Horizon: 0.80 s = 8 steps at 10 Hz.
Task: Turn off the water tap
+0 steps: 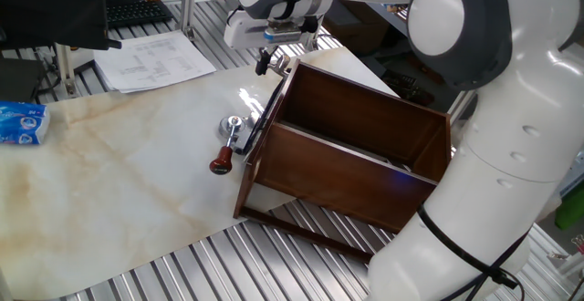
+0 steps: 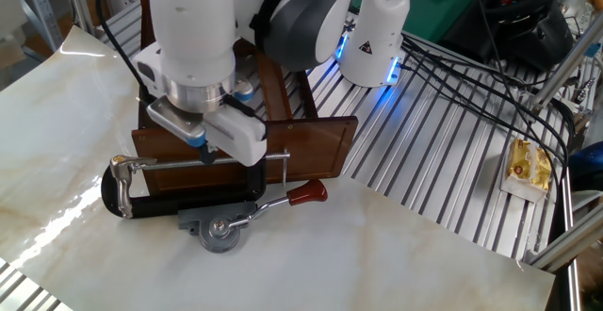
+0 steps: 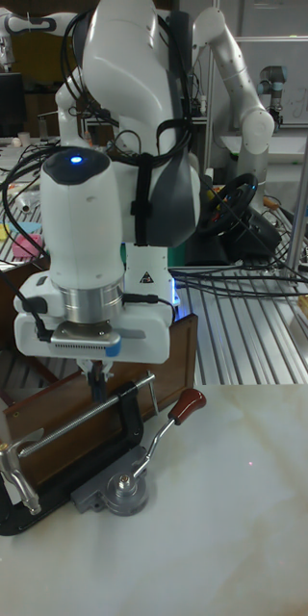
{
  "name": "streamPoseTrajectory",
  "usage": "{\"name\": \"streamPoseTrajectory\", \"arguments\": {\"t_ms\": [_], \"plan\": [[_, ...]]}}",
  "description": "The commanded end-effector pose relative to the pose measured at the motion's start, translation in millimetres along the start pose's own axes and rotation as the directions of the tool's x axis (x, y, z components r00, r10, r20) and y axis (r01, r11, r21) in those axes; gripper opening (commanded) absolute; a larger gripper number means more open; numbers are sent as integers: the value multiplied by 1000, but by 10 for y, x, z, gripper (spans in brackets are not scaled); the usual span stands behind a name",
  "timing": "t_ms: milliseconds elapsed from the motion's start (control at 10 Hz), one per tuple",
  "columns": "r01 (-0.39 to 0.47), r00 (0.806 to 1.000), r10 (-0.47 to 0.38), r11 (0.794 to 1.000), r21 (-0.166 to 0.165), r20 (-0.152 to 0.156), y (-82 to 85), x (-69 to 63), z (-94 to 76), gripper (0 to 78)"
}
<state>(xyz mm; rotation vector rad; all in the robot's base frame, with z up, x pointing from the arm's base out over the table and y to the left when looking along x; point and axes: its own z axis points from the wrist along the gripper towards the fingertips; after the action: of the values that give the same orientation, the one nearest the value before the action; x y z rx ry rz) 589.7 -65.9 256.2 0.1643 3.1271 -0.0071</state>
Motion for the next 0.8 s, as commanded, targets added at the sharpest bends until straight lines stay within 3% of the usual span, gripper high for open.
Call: {"name": "streamPoseTrajectory", "arguments": {"t_ms": [100, 200, 300, 500, 800], "plan": [[-235, 972, 235, 972, -9, -25, 23, 93, -69, 0], [-300, 954, 299, 954, -26, -30, -5, 72, -50, 0], [-315, 949, 314, 949, -29, -31, -25, 60, -37, 0], [-330, 944, 329, 944, -17, -33, -252, -63, 32, 0], [-337, 941, 337, 942, 9, -16, -432, -166, 107, 0]]}}
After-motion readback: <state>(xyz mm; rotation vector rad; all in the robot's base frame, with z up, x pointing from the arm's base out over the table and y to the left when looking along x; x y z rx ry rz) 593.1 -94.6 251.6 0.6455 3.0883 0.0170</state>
